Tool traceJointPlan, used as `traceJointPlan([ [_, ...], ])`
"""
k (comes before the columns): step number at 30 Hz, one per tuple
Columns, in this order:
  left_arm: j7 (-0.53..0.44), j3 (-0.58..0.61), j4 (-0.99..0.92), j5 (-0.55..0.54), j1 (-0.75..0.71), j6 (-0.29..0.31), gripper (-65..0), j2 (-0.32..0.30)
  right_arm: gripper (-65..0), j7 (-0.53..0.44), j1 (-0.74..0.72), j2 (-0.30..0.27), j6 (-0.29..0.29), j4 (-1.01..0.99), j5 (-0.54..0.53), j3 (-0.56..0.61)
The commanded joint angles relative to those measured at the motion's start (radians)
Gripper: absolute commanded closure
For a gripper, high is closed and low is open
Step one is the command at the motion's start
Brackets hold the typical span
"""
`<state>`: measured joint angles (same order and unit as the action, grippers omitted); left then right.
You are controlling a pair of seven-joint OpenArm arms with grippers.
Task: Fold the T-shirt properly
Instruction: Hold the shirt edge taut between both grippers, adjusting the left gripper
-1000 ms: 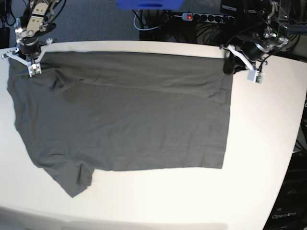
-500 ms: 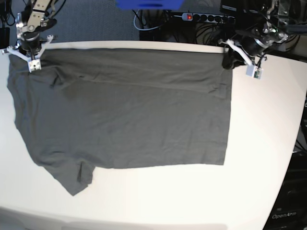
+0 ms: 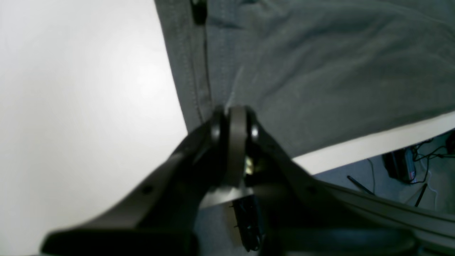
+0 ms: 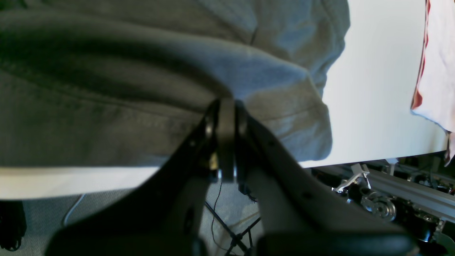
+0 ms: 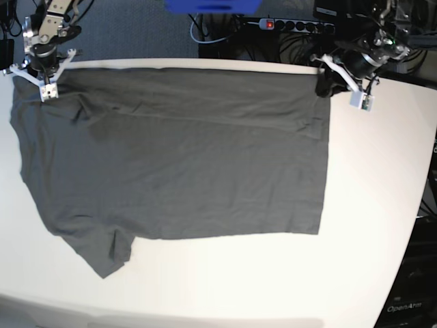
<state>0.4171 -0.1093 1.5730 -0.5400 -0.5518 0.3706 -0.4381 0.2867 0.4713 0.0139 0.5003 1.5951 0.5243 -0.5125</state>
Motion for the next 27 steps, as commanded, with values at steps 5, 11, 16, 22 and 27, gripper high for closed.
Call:
traceJointPlan([
  [5,0.194,0.009,-0.033,0.108,-0.003,-0.038,-3.2,0.022,-0.3,0.222,0.028,0.047,0.196,-0.069,0.004,0.016],
  [11,0.196,0.012,-0.035,0.103,0.057,-0.038,-3.2,0.028,-0.3,0.222,0.008,0.053,0.196,-0.094,0.004,0.018],
  [16,0.197,0.012,-0.026,0.099,0.078,-0.038,-3.2,0.029,-0.3,0.222,0.002,0.054,0.196,-0.094,0.004,0.018],
  [22,0.197,0.013,-0.024,0.099,0.069,-0.038,-3.2,0.029,-0.3,0.222,0.002,0.053,0.196,-0.094,0.004,0.018],
  [27,0.196,0.010,-0.003,0.099,0.043,-0.038,-3.2,0.028,-0.3,0.222,0.002,0.053,0.196,-0.094,0.004,0.018],
])
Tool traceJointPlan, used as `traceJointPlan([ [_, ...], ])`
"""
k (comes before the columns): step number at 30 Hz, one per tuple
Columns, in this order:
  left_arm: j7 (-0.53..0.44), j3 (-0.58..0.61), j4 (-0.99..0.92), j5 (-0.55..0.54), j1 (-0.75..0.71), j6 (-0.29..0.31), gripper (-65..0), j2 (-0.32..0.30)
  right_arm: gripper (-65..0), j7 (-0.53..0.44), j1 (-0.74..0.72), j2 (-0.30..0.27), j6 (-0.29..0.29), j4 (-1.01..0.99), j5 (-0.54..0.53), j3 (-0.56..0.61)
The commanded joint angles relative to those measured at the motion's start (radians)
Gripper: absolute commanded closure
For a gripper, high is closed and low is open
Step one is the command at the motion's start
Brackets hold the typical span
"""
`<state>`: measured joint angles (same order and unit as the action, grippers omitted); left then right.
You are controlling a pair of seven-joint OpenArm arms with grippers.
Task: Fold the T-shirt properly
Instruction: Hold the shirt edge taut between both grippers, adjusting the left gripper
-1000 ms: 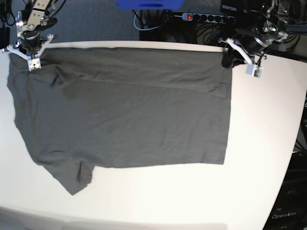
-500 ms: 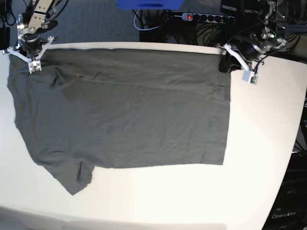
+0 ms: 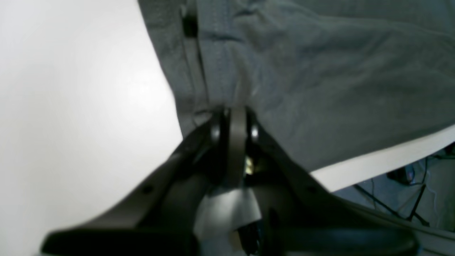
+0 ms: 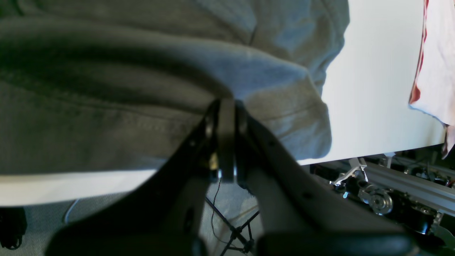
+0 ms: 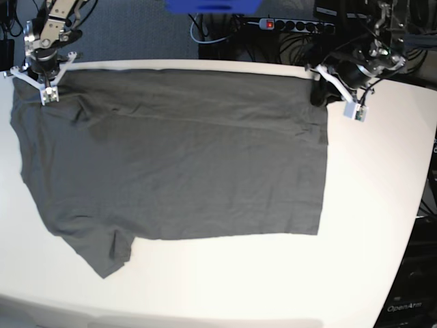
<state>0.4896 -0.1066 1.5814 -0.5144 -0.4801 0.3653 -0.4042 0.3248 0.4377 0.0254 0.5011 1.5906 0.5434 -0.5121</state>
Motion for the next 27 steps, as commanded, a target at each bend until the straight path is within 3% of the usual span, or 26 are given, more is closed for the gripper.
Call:
traceJointPlan([
  [1,0.123,0.008,0.003,0.073,-0.032,-0.033,-3.2,-0.006,-0.3,0.184,0.034,0.043,0.195,-0.089,-0.015,0.017],
  [7,0.125,0.006,0.107,0.073,-0.068,-0.033,-3.2,-0.008,-0.3,0.184,0.034,0.043,0.195,-0.089,-0.015,0.039],
  [16,0.125,0.005,0.107,0.075,-0.065,-0.035,-3.2,-0.011,-0.3,0.184,0.034,0.040,0.195,-0.121,-0.015,0.040],
  [27,0.125,-0.109,0.116,0.073,-0.065,-0.033,-3.2,-0.009,-0.3,0.182,-0.013,0.021,0.195,-0.223,-0.013,0.037],
])
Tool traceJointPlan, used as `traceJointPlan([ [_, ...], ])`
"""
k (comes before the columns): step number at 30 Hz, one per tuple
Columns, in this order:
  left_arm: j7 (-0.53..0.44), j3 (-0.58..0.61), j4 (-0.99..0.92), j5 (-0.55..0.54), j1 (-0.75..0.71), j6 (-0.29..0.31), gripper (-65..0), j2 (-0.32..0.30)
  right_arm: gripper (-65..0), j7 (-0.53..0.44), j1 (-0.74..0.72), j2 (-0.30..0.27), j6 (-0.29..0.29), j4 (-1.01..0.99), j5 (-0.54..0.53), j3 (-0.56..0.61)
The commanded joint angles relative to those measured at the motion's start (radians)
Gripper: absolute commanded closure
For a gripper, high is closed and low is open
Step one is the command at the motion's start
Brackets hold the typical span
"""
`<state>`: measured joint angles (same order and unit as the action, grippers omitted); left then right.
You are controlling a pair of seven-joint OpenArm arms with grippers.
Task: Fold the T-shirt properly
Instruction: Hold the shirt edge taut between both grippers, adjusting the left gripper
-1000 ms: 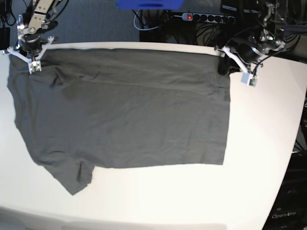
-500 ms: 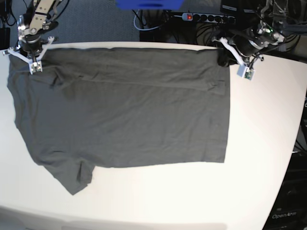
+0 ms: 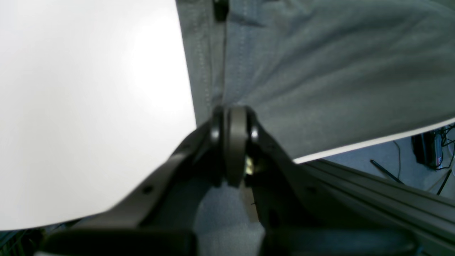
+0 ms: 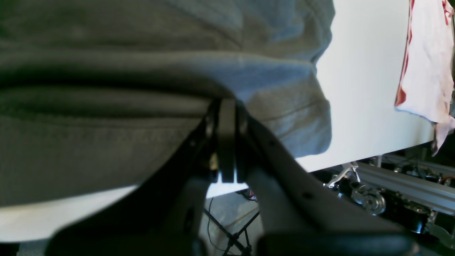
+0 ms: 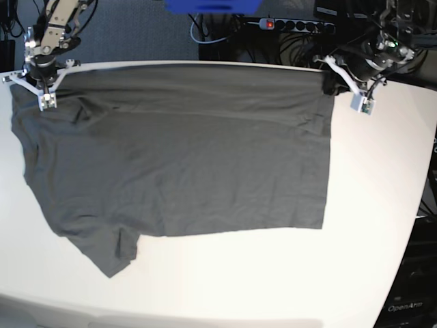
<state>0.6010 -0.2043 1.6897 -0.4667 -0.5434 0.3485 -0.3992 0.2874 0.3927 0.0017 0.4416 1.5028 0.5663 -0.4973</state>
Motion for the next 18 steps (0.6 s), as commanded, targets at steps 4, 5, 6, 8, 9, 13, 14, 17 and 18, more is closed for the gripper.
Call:
traceJointPlan([
  [4,0.013,-0.008,0.010,0.026,0.003,-0.016,-3.2,-0.013,-0.3,0.220,0.030,0.045,0.254,-0.135,-0.036,0.022],
  [5,0.013,-0.005,0.010,0.026,0.009,-0.016,-3.2,-0.013,-0.3,0.220,0.030,0.045,0.254,-0.135,-0.036,0.022],
  [6,0.013,-0.005,0.010,0.026,0.019,-0.016,-3.2,-0.011,-0.3,0.220,0.030,0.045,0.254,-0.135,-0.036,0.022],
  [8,0.013,-0.004,0.010,0.026,0.030,-0.016,-3.2,-0.011,-0.3,0.220,0.030,0.045,0.254,-0.135,-0.036,0.022],
  [9,0.013,-0.004,0.010,0.026,0.035,-0.016,-3.2,-0.011,-0.3,0.220,0.030,0.045,0.254,-0.135,-0.036,0.022],
  [13,0.013,-0.010,0.011,0.024,0.049,-0.016,-3.2,-0.011,-0.3,0.220,0.030,0.042,0.254,-0.136,-0.036,0.022],
  [14,0.013,-0.010,0.011,0.024,0.049,-0.016,-3.2,-0.011,-0.3,0.220,0.030,0.042,0.254,-0.136,-0.036,0.022],
  [17,0.013,-0.010,0.034,0.024,0.044,-0.016,-3.2,-0.011,-0.3,0.220,0.030,0.042,0.254,-0.138,-0.036,0.022],
  [18,0.013,-0.010,0.051,0.024,0.042,-0.016,-3.2,-0.011,-0.3,0.220,0.030,0.042,0.254,-0.138,-0.036,0.022],
])
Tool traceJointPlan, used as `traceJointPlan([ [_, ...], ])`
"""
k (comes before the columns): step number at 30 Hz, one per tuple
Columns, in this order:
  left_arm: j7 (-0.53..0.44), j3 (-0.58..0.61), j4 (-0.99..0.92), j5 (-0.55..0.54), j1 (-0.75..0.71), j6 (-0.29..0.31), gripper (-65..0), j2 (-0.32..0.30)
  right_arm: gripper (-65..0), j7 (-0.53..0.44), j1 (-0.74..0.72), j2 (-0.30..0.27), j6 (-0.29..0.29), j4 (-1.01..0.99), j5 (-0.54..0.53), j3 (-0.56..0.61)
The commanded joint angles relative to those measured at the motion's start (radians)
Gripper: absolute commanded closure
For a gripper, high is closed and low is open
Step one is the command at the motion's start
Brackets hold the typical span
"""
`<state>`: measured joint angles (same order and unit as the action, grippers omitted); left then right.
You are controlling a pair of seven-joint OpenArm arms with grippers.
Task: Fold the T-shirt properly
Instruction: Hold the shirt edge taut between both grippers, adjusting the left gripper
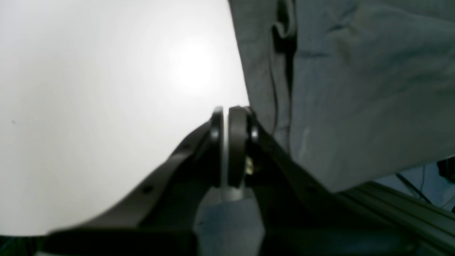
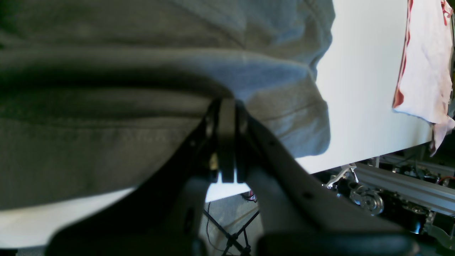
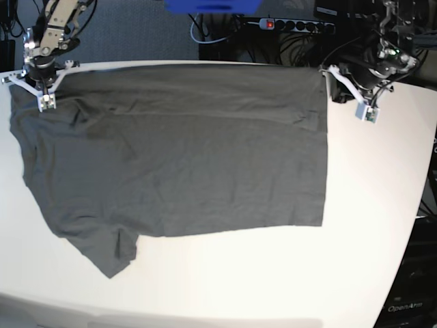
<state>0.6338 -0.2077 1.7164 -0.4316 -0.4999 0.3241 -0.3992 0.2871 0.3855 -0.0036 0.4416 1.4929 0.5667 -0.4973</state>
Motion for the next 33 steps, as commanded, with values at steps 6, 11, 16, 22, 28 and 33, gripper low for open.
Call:
traceJointPlan([
  [6,0.050,-0.006,0.110,-0.011,0.002,0.008,-3.4,-0.011,-0.3,0.220,0.037,0.047,0.254,-0.128,-0.037,0.022],
  [11,0.085,-0.008,0.170,-0.011,0.002,0.008,-3.4,-0.011,-0.3,0.220,0.037,0.047,0.254,-0.130,-0.037,0.022],
  [16,0.091,-0.008,0.202,-0.011,-0.003,0.008,-3.4,-0.011,-0.3,0.220,0.037,0.047,0.254,-0.130,-0.037,0.022],
  [22,0.091,-0.071,0.201,-0.011,-0.004,0.008,-3.5,0.016,-0.1,0.226,0.037,0.047,0.253,-0.123,-0.032,0.022],
  [28,0.091,-0.078,0.192,-0.011,-0.003,0.008,-3.5,0.016,-0.1,0.229,0.046,0.047,0.253,-0.041,-0.032,0.018],
  [33,0.091,-0.078,0.192,-0.011,-0.001,0.008,-3.5,0.016,-0.1,0.231,0.048,0.047,0.250,0.002,-0.030,0.016],
])
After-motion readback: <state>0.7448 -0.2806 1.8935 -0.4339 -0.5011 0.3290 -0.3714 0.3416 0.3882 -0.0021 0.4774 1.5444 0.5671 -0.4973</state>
